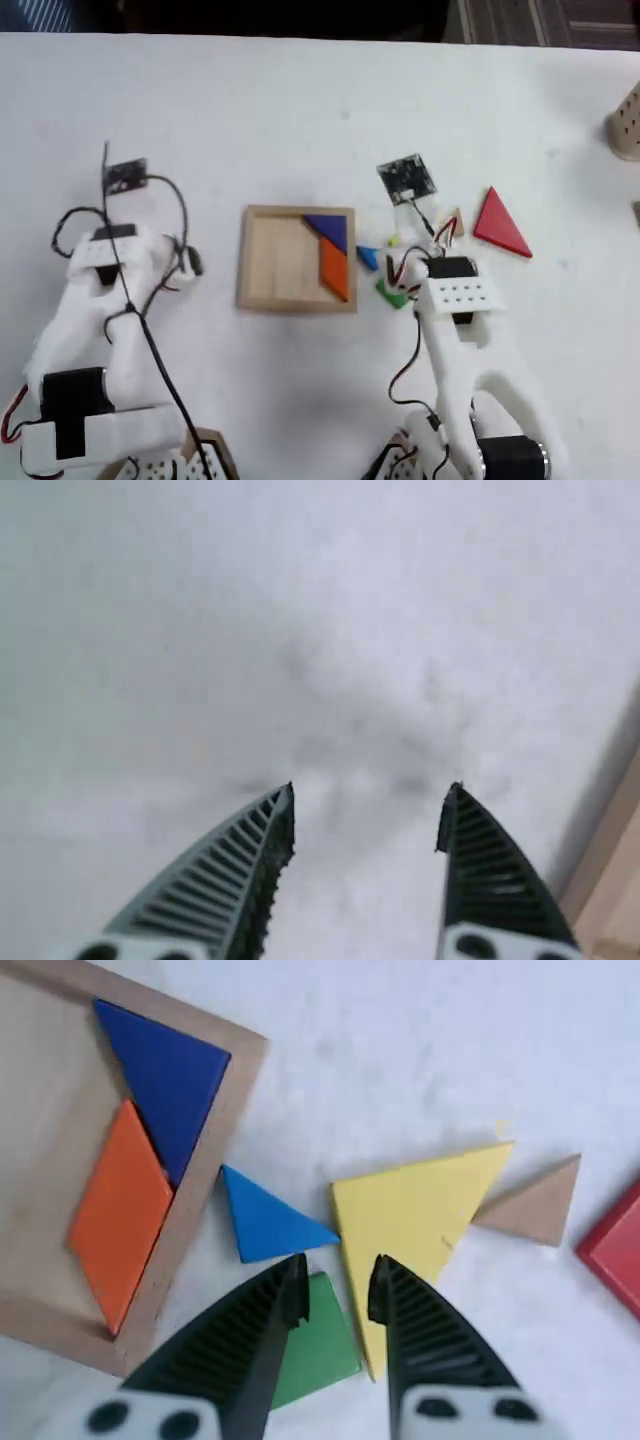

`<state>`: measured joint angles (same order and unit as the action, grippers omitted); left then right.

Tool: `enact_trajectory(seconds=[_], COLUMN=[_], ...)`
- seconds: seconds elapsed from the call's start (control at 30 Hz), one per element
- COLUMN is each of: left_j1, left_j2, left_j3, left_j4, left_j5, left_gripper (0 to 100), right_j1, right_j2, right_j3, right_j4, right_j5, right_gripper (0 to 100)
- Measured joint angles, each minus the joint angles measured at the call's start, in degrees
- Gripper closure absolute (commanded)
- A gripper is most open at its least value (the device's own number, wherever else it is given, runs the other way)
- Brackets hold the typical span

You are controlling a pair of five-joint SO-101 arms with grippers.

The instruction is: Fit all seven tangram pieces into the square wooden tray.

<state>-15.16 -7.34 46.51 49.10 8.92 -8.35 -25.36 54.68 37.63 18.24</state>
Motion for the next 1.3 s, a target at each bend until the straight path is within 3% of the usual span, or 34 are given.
enact_trajectory(seconds=[0.23,0.73,1.03,1.3], left_j1=[-1.41,-1.41,-1.41,-1.41], left_j2=[0.0,0.0,0.0,0.0], left_j3=[0.0,0.0,0.0,0.0], left_j4=[-0.44,-0.44,-1.76,-2.29], left_j5=[-0.09,-0.09,-0.09,-0.09], left_gripper=[77,76,76,76], right_j1=[-1.85,-5.1,-6.15,-6.24], right_j2=[3.43,25.41,28.31,28.75], right_j3=[0.0,-15.47,-18.29,-18.29], right_j4=[-4.75,3.52,6.33,5.98], right_j5=[7.3,33.23,36.84,36.84], right_gripper=[77.6,77.6,77.9,98.8])
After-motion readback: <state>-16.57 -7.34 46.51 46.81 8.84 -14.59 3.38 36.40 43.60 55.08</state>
